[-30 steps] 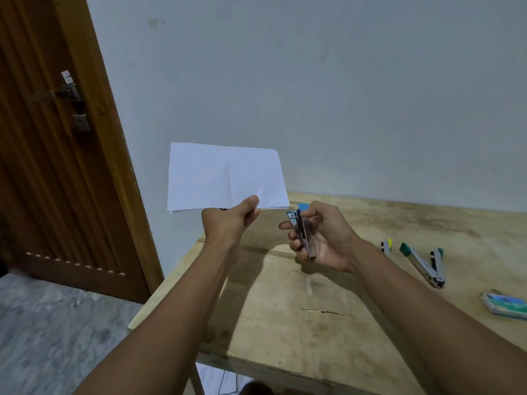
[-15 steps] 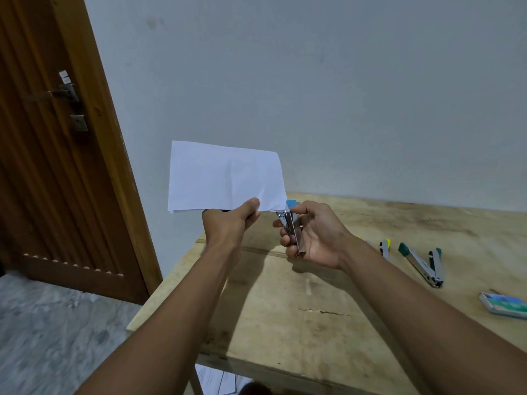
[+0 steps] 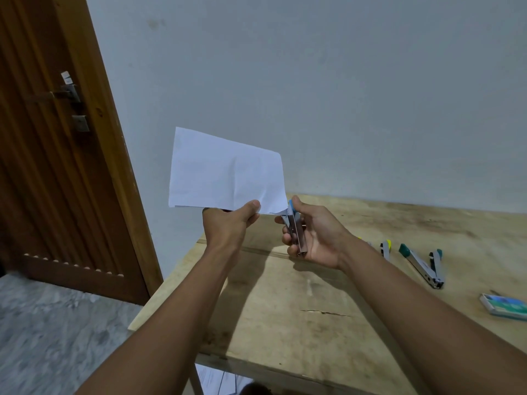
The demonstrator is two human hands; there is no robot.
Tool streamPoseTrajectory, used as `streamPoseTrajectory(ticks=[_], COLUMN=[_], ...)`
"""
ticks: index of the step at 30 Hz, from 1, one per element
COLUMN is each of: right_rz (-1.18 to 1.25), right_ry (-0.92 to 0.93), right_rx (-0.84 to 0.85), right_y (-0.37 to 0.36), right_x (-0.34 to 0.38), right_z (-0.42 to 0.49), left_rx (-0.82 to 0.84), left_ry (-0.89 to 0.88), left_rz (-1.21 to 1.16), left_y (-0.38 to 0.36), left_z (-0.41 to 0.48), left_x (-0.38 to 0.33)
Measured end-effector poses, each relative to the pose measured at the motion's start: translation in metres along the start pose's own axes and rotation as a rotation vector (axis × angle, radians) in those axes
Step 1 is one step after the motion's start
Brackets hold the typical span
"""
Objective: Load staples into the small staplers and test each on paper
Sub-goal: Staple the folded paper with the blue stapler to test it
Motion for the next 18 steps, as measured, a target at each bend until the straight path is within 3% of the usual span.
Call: streamPoseTrajectory(ticks=[10, 18], right_rz=[-0.085, -0.148], right_ry=[0.009, -0.03], right_rx=[-0.084, -0.116], right_y=[0.005, 0.009], right_x=[0.003, 0.004], right_z=[-0.001, -0.007], left_rx=[-0.021, 0.022], left_ry=[-0.029, -0.046], left_rz=[0.269, 0.332], left_y=[0.007, 0.004], left_z=[0.004, 0.0], left_x=[0.001, -0.005])
Point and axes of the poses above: each hand's wrist, its own z-axis towards the middle knuckle, its own y-axis out of the back of the hand, x = y × z, the point moved 4 cm from there along z, towards the middle knuckle, and after that the axes turned 9 degrees about x, right-handed, at the moved point
